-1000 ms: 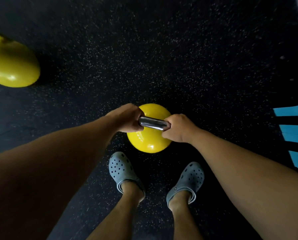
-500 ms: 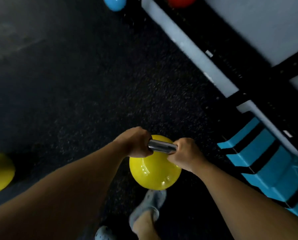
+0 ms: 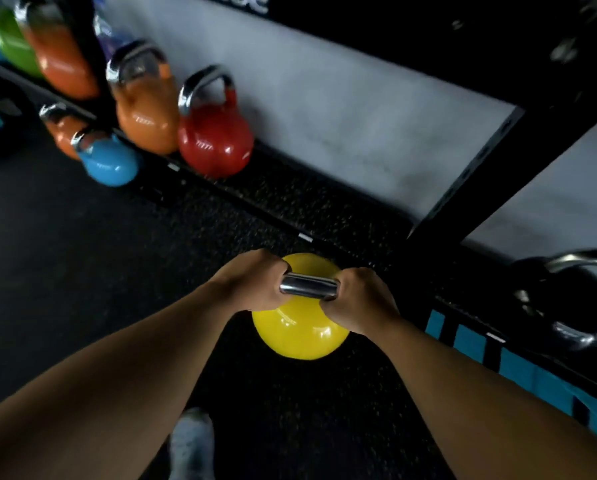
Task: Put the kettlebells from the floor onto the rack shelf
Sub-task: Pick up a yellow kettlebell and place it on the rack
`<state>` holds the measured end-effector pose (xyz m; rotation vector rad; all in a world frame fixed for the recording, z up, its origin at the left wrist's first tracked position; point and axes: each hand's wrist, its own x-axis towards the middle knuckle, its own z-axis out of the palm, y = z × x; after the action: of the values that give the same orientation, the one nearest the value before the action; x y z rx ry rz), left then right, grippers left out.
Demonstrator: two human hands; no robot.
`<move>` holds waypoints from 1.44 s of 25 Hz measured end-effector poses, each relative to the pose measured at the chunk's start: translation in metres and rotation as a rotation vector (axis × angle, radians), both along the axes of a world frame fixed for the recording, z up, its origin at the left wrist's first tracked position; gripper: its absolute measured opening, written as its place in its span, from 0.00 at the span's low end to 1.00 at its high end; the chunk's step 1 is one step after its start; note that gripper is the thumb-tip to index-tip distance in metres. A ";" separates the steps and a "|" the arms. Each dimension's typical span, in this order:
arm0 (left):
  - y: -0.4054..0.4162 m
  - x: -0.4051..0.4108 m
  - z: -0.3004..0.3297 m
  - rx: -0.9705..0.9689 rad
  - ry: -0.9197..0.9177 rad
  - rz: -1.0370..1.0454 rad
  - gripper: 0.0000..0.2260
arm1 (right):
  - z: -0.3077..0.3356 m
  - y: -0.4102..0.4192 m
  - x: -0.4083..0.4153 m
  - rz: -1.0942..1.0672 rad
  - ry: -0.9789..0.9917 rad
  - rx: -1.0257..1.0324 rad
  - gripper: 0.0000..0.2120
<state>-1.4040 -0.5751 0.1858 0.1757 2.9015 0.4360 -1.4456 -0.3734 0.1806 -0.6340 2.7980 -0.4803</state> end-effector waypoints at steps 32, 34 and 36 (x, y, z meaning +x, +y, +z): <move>0.032 -0.318 0.004 0.317 0.216 -0.090 0.03 | -0.001 0.004 -0.252 -0.643 0.117 -0.228 0.24; 0.034 -0.317 0.003 0.308 0.247 -0.068 0.04 | 0.001 0.005 -0.253 -0.631 0.121 -0.232 0.24; 0.034 -0.318 0.004 0.299 0.254 -0.046 0.03 | 0.002 0.005 -0.253 -0.605 0.112 -0.247 0.24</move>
<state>-1.7222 -0.5414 0.1895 0.3665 3.0518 0.8995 -1.6991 -0.3684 0.1831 0.1782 3.0323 -0.9329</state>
